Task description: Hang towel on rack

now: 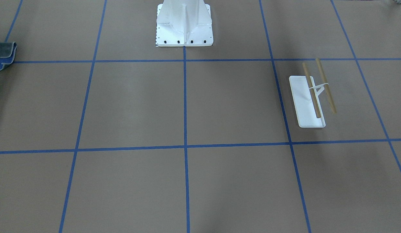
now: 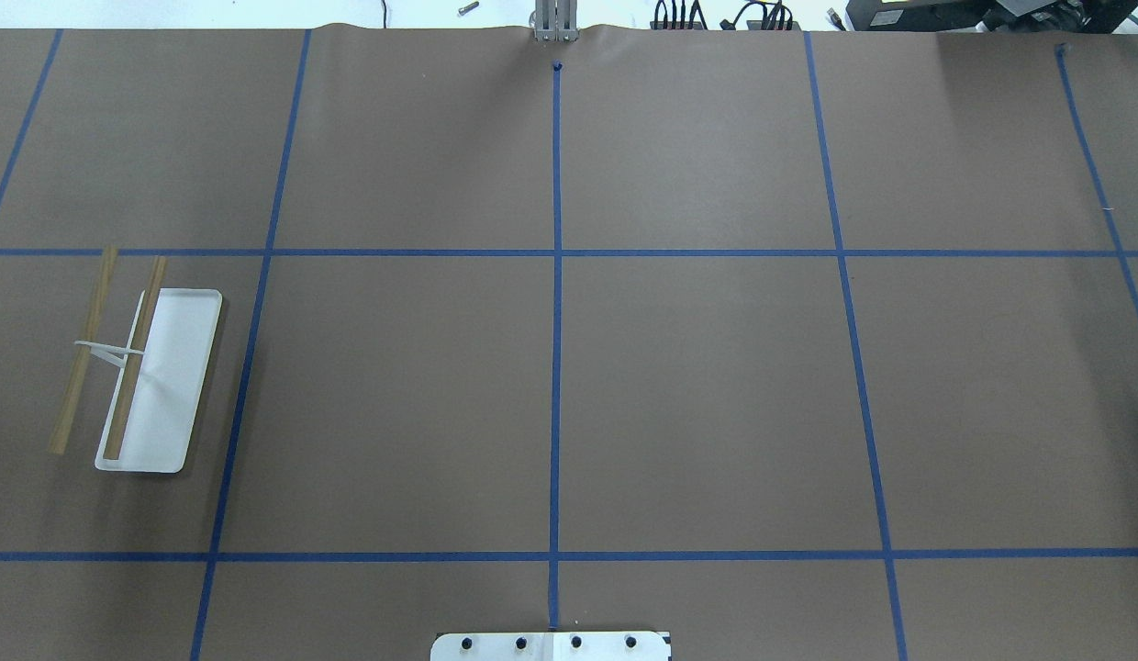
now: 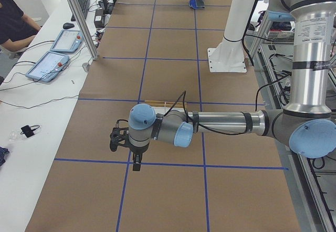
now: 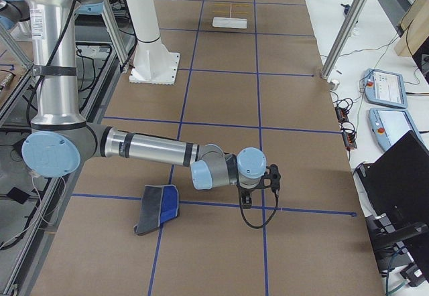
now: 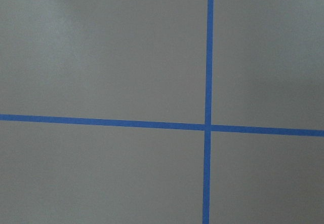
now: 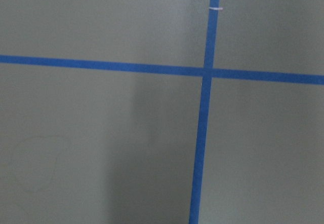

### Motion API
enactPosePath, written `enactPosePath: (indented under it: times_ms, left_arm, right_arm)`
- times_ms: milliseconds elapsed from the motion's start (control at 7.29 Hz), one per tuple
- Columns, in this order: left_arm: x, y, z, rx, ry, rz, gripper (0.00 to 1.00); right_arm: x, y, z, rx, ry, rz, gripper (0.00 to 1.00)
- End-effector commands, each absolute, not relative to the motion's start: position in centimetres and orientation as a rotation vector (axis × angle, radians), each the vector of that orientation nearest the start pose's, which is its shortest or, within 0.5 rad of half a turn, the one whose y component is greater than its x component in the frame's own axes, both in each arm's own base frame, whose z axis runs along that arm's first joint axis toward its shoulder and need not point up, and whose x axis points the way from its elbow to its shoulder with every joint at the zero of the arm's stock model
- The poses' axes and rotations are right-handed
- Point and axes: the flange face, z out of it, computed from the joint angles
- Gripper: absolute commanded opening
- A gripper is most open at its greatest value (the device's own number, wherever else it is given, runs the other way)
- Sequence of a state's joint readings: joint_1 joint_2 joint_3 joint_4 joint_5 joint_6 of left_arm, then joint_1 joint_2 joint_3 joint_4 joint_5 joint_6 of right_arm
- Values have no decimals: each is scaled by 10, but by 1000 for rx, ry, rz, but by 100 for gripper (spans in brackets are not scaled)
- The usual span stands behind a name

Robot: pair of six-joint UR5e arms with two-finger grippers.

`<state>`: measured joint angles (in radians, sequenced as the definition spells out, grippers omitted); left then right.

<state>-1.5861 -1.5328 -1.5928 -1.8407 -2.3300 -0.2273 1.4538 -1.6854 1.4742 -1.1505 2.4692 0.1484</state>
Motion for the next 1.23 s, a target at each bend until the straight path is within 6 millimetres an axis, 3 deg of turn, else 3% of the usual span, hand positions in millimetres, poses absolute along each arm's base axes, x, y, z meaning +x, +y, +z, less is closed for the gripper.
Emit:
enactPosePath:
  times_ms: [0, 274, 549, 823, 1097]
  left_arm:
    - [-71, -489, 638, 149, 795, -149, 98]
    - [-71, -489, 637, 153, 797, -147, 98]
    - [-71, -490, 633, 168, 798, -142, 98]
    - [-71, -491, 628, 188, 800, -139, 98]
    - [-70, -491, 618, 201, 821, -128, 98]
  right_arm:
    - [-2, -365, 715, 25, -905, -88, 100]
    - [3, -311, 729, -28, -874, -87, 100]
    - [-3, -286, 747, -83, -813, -116, 100]
    - [2, -247, 765, -124, -778, -163, 100]
    - [7, -240, 779, -114, -700, -227, 100]
